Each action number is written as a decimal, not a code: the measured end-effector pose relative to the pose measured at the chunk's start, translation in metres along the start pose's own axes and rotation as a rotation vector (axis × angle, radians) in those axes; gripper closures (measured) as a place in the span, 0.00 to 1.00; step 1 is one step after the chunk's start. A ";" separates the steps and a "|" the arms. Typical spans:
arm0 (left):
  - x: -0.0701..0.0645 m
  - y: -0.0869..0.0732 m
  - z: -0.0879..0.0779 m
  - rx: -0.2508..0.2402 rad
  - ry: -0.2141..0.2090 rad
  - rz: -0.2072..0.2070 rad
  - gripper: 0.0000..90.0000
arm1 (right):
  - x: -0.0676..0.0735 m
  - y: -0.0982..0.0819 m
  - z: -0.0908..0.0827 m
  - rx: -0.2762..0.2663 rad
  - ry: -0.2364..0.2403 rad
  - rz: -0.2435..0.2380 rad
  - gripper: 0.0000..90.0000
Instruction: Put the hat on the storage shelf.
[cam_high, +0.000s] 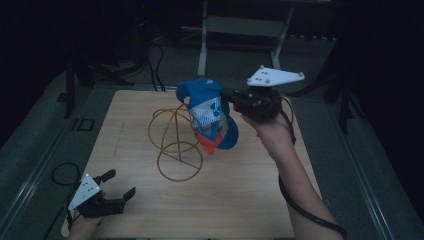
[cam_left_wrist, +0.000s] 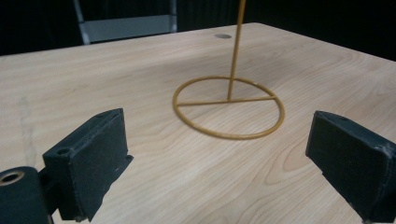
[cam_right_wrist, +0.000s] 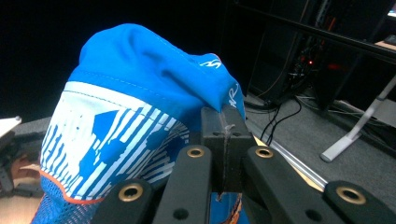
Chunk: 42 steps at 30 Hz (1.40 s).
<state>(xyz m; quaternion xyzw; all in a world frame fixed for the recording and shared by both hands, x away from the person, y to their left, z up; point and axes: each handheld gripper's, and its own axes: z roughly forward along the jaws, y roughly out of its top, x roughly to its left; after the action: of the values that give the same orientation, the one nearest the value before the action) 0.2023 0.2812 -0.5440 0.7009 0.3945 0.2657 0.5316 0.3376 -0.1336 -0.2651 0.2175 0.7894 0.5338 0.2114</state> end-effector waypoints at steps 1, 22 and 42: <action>0.001 -0.001 0.000 0.004 0.008 -0.001 0.06 | 0.002 0.004 0.005 0.002 0.008 -0.004 1.00; 0.012 -0.013 -0.003 -0.015 0.040 -0.048 0.07 | 0.043 0.012 0.108 0.166 0.123 -0.058 1.00; 0.013 -0.014 -0.003 -0.015 0.028 -0.064 0.07 | 0.036 -0.005 0.119 0.227 0.117 -0.044 1.00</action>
<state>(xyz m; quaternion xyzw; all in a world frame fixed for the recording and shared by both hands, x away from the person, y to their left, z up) 0.2032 0.2948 -0.5577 0.6803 0.4220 0.2612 0.5394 0.3745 -0.0256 -0.3140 0.1911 0.8603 0.4479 0.1509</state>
